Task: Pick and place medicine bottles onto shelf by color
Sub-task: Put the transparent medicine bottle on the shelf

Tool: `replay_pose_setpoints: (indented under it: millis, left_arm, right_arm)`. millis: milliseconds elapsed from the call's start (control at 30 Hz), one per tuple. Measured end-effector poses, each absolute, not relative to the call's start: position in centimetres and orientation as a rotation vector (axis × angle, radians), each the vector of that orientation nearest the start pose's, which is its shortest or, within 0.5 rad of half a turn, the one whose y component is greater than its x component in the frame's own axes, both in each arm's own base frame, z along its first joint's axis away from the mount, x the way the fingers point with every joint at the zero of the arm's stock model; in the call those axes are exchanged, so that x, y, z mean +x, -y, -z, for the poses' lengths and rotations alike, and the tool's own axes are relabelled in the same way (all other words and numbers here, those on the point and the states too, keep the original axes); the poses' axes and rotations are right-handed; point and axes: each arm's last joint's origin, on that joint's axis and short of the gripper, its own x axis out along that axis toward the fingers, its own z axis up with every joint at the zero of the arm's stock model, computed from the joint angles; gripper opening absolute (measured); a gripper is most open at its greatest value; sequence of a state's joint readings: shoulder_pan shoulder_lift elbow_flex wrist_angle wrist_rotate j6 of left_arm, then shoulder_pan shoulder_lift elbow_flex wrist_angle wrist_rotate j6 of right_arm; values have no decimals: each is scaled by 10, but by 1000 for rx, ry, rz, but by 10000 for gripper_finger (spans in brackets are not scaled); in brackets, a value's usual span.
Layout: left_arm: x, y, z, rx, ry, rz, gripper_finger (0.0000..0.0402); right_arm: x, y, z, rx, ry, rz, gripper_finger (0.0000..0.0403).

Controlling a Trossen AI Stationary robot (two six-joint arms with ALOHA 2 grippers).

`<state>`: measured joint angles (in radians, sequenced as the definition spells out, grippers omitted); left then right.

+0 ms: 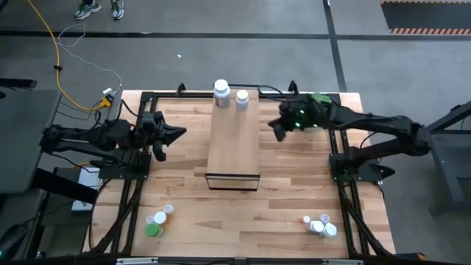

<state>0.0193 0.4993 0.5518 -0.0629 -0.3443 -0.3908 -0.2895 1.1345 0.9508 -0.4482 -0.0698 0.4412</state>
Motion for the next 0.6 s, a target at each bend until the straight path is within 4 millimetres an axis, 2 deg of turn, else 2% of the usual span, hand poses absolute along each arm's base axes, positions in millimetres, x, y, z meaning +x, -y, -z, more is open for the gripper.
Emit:
replay_pose_setpoints:
  millis: [133,267,433,600]
  left_arm:
    - [126,-12,-301,-366,50,-362,0]
    - [126,-12,-301,-330,43,-349,0]
    - [126,-12,-302,-292,45,-342,6]
    - [129,-10,-303,-358,30,-296,65]
  right_arm:
    - [209,36,-319,542,-540,228,0]
    - [196,15,-334,520,-459,151,0]
    - [190,6,-342,484,-396,179,0]
    - [190,5,-342,516,-390,203,0]
